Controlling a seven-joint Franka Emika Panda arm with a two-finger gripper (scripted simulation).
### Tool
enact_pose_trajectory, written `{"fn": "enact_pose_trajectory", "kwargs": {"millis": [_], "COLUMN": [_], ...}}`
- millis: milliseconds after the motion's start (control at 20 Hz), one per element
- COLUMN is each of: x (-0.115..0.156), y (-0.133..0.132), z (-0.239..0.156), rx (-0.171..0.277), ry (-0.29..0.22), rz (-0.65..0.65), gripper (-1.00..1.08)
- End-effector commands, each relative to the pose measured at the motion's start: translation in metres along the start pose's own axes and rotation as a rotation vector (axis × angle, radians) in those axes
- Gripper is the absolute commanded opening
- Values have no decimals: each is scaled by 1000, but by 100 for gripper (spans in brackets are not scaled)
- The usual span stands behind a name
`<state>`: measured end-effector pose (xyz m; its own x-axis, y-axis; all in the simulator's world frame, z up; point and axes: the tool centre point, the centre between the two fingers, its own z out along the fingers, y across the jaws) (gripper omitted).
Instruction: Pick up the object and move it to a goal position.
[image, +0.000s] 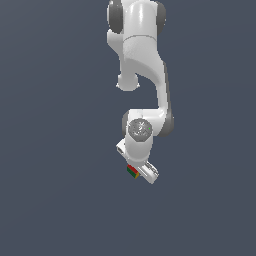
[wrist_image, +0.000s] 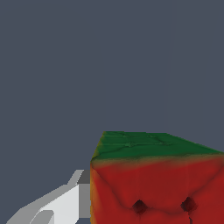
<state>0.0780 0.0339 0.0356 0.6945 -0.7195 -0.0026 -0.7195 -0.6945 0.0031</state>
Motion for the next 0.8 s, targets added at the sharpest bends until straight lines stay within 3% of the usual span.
{"fn": "enact_pose_trajectory", "kwargs": {"millis": [0, 400, 750], "x": [-4, -32, -77], "y": [-1, -3, -6], "z": [-7, -42, -97], "rx": [2, 3, 3], "ry": [2, 1, 1], "rz": [-1, -1, -1], "gripper": [-100, -100, -100]}}
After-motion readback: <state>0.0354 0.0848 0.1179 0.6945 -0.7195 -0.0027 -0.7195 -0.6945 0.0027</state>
